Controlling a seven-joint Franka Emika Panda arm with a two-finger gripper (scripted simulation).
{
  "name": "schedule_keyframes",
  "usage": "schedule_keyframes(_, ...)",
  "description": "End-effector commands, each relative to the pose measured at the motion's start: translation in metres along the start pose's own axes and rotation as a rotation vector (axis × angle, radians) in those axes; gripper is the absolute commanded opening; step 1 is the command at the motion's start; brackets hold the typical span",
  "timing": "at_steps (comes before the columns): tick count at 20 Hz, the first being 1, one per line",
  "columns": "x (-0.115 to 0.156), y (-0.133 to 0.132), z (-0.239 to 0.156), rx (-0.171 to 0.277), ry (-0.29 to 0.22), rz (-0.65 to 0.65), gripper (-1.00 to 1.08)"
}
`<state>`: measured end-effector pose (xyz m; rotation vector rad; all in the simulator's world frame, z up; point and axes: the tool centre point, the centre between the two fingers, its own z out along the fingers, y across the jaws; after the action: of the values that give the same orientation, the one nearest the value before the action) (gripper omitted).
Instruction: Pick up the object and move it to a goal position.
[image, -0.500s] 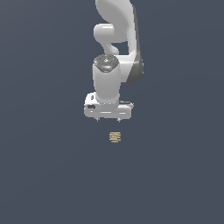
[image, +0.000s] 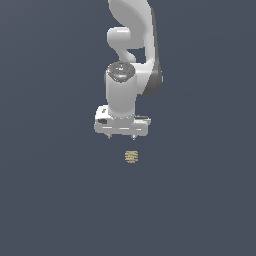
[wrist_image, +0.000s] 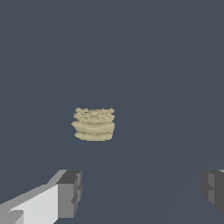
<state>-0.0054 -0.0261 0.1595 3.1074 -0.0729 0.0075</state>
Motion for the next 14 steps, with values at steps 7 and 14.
schedule_keyframes(7,-0.0001,0.0022,-0.0001,-0.006,0.001,0.001,1.0)
schedule_keyframes(14,0.0005,0.0011,0.0019,-0.007,0.0,-0.041,1.0)
